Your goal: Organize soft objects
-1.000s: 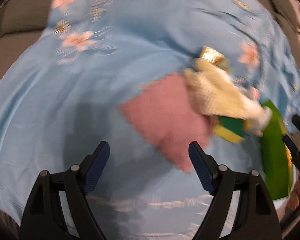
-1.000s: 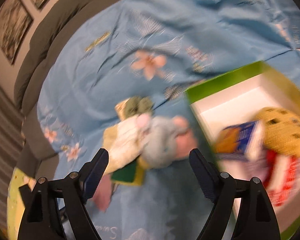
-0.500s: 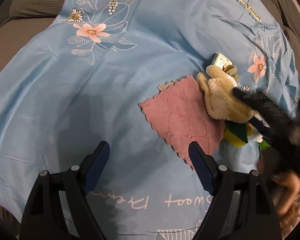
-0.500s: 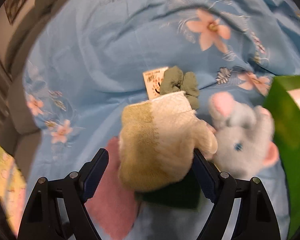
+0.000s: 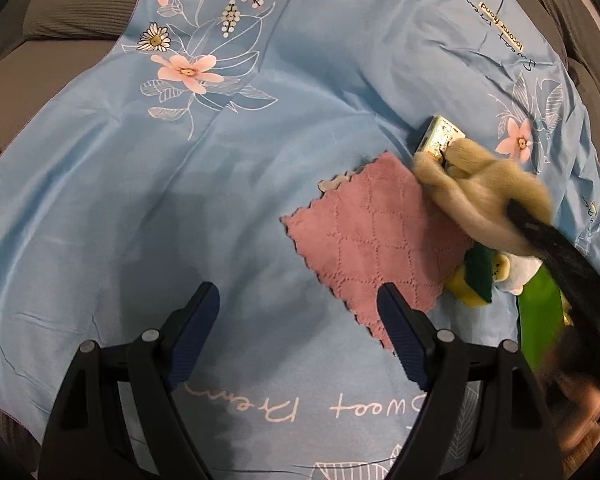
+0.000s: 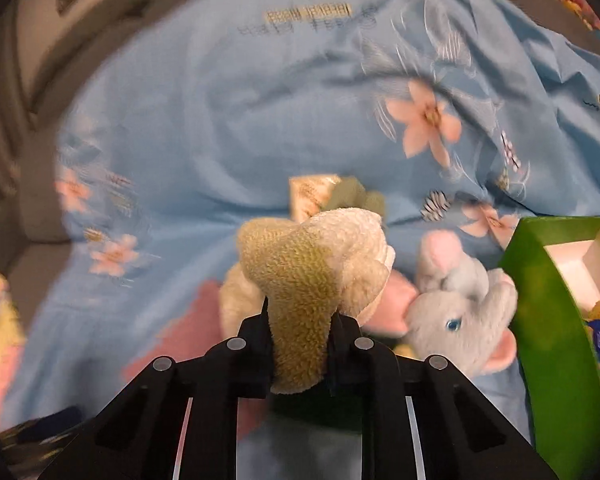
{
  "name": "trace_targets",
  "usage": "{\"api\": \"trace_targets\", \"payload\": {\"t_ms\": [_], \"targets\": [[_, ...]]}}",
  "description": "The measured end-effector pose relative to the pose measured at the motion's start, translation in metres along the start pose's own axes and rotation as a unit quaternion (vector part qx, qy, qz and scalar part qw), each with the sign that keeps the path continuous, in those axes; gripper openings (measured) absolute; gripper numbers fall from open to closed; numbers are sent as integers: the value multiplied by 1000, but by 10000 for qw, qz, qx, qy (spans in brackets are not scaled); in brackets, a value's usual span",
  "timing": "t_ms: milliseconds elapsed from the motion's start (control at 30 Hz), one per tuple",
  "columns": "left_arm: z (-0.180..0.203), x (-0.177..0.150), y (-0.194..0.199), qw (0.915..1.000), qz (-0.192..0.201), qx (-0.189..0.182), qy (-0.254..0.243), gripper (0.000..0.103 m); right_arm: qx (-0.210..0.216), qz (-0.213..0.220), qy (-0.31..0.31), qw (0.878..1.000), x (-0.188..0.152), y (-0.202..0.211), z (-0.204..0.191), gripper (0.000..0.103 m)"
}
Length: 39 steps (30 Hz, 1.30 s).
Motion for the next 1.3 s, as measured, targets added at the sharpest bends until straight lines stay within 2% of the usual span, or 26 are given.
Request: {"api": "trace_targets", "payload": {"t_ms": [100, 233, 367, 433, 467, 500, 533, 600, 633, 800, 967, 1100, 1300], "targets": [[-5, 2, 2, 9999, 13, 4, 113, 80, 604, -18, -151, 9981, -2, 38, -9, 21], [-10, 3, 4, 9997, 39, 25, 227, 80, 1232, -481, -119, 9911, -31, 62, -25, 21], [-9, 0, 5, 9998, 10, 68, 184, 80, 1336, -1154, -28, 9843, -75, 46, -35, 21], [-6, -4, 4, 9999, -35, 67, 130, 80, 1052, -1591, 20, 9816, -94, 26, -34, 22], [-5, -5, 3, 9999, -74, 57, 102, 80, 968, -1819, 11, 9785, -101, 17, -32, 25], [-5, -8, 2, 9999, -132, 27, 88, 80, 966, -1990, -85, 9752, -105, 12, -30, 37], [-4, -12, 1, 9997, -201, -51, 100, 80, 1027, -2108, -434, 9711, -109, 8, -25, 56], [-1, -16, 0, 9991, -345, -208, 111, 80, 1073, -2052, -924, 9684, -108, 11, -12, 76], [0, -19, 0, 9987, -411, -276, 115, 80, 1025, -1929, -1121, 9694, -104, 15, -3, 77], [17, -34, -2, 9976, -566, -382, -153, 80, 885, -1536, -1263, 9760, -89, 36, 15, 78], [37, -54, -7, 9923, -929, -712, -400, 80, 798, -1302, -1206, 9809, -74, 55, 21, 79], [47, -64, -8, 9913, -955, -685, -587, 80, 947, -1021, -1133, 9838, -62, 64, 17, 83], [52, -67, -18, 9928, -826, -541, -674, 80, 1233, -1259, -1242, 9765, -51, 40, -2, 83]]}}
Point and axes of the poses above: each gripper's, at about its wrist camera, not at the fingertips, and y roughly against the way its jaws point, z to its right, x to its top, the point moved 5 cm from there along -y, roughly the way its jaws point, and after that the axes turned 7 degrees about y, right-handed, at the moved point
